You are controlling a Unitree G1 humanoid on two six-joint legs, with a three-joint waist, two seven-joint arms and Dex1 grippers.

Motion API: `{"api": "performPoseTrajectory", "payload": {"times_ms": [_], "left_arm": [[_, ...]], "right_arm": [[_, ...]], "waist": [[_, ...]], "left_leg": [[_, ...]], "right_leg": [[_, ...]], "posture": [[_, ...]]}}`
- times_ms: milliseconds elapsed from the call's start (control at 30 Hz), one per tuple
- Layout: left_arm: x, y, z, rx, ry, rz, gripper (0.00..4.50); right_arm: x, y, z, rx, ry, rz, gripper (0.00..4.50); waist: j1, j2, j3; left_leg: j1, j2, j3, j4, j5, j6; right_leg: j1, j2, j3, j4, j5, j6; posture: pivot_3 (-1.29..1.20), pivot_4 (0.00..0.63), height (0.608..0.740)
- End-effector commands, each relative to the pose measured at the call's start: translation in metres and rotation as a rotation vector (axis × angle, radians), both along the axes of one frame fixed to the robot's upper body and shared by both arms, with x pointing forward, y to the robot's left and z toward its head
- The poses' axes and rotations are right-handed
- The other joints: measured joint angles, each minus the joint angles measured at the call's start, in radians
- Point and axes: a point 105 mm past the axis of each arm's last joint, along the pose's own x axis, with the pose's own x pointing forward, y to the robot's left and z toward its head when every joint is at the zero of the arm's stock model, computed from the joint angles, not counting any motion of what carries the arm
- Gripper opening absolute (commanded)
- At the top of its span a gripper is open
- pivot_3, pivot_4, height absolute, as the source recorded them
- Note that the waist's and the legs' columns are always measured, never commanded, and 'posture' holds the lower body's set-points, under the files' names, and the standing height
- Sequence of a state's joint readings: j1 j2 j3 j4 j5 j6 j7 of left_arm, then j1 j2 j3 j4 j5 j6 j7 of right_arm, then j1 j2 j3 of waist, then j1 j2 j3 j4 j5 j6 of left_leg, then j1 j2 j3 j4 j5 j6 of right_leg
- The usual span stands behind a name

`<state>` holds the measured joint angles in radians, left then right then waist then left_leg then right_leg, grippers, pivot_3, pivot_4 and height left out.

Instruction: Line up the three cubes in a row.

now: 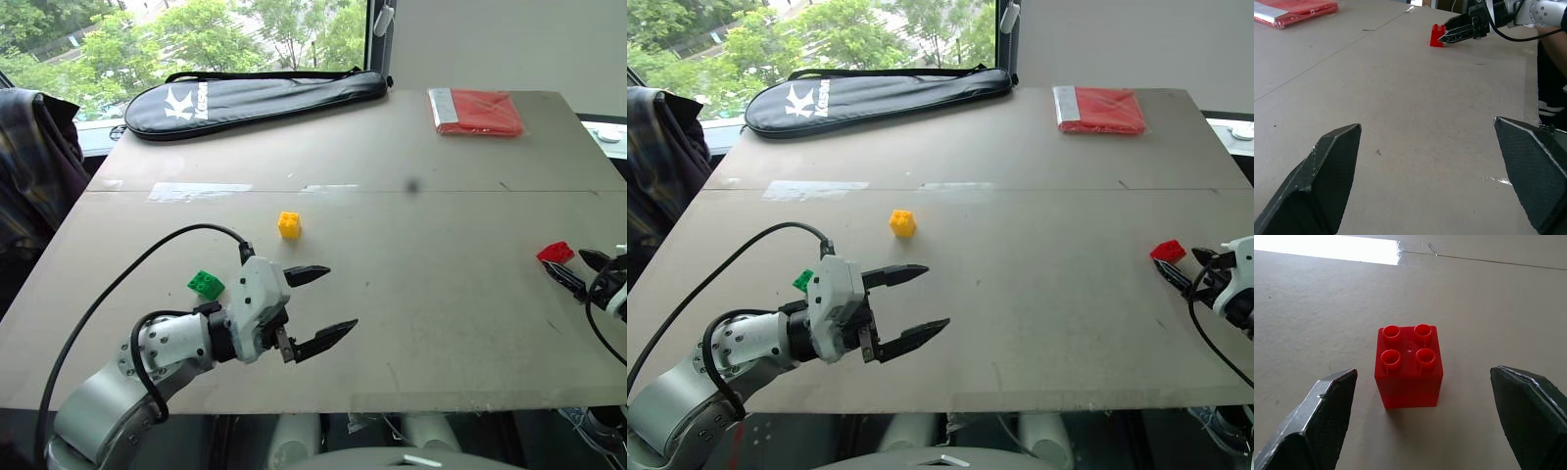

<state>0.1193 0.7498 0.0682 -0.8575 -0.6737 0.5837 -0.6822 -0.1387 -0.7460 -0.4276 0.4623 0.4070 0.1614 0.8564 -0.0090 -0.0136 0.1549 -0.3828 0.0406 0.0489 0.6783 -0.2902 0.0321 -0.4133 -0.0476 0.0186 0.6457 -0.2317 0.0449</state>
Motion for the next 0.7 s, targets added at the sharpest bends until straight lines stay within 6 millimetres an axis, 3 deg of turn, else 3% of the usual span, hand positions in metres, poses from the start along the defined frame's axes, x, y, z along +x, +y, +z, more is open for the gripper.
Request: {"api": "performPoseTrajectory", "payload": {"times_ms": [33, 67, 100, 133, 367, 600, 700], "left_arm": [[-0.004, -0.006, 0.007, -0.005, -0.038, -0.03, 4.5], [-0.004, -0.005, 0.006, -0.003, -0.038, -0.027, 4.5], [-0.004, -0.004, 0.006, -0.002, -0.037, -0.024, 4.5], [-0.004, -0.004, 0.005, 0.0, -0.036, -0.023, 4.5], [-0.005, -0.001, 0.003, 0.01, -0.034, -0.014, 4.5], [-0.007, 0.002, 0.002, 0.016, -0.024, -0.025, 4.5], [-0.007, 0.007, -0.001, 0.039, -0.015, -0.039, 4.5]], "right_arm": [[0.004, 0.003, 0.01, 0.01, -0.038, 0.019, 3.09], [0.005, 0.005, 0.01, 0.015, -0.043, 0.024, 2.83], [0.005, 0.007, 0.011, 0.019, -0.052, 0.033, 2.05], [0.006, 0.01, 0.012, 0.022, -0.063, 0.044, 1.77], [0.002, 0.049, 0.012, 0.029, -0.083, 0.232, 1.77], [-0.011, 0.136, 0.03, 0.131, -0.059, 0.746, 1.77], [-0.017, 0.155, 0.024, 0.052, -0.023, 0.968, 1.77]], "waist": [[0.0, 0.0, 0.0], [-0.001, 0.0, 0.0], [-0.001, 0.0, 0.0], [-0.001, 0.0, 0.0], [-0.003, 0.0, 0.0], [-0.004, 0.0, 0.0], [-0.003, 0.0, 0.001]], "left_leg": [[0.0, 0.0, 0.0, 0.0, 0.0, 0.0], [0.0, 0.0, 0.0, 0.0, 0.0, 0.0], [0.0, 0.0, 0.0, 0.0, 0.0, 0.0], [0.0, 0.0, 0.0, 0.0, 0.0, 0.0], [0.0, 0.0, 0.0, 0.0, 0.0, 0.0], [0.001, 0.0, -0.001, 0.0, 0.0, 0.0], [0.001, 0.0, -0.001, 0.001, 0.0, 0.0]], "right_leg": [[0.0, 0.0, 0.0, 0.0, 0.0, 0.0], [0.0, 0.0, 0.0, 0.0, 0.0, 0.0], [0.0, 0.0, 0.0, 0.0, 0.0, 0.0], [0.0, 0.0, 0.0, 0.0, 0.0, 0.0], [0.0, 0.0, 0.0, 0.0, 0.0, 0.0], [0.0, 0.0, 0.0, 0.001, 0.0, 0.0], [0.0, 0.0, 0.0, 0.002, 0.0, 0.0]], "posture": [[0.0, 0.15, 0.708], [0.0, 0.15, 0.708], [0.0, 0.15, 0.708], [0.0, 0.15, 0.708], [0.0, 0.15, 0.708], [0.0, 0.15, 0.708], [0.0, 0.15, 0.708]]}}
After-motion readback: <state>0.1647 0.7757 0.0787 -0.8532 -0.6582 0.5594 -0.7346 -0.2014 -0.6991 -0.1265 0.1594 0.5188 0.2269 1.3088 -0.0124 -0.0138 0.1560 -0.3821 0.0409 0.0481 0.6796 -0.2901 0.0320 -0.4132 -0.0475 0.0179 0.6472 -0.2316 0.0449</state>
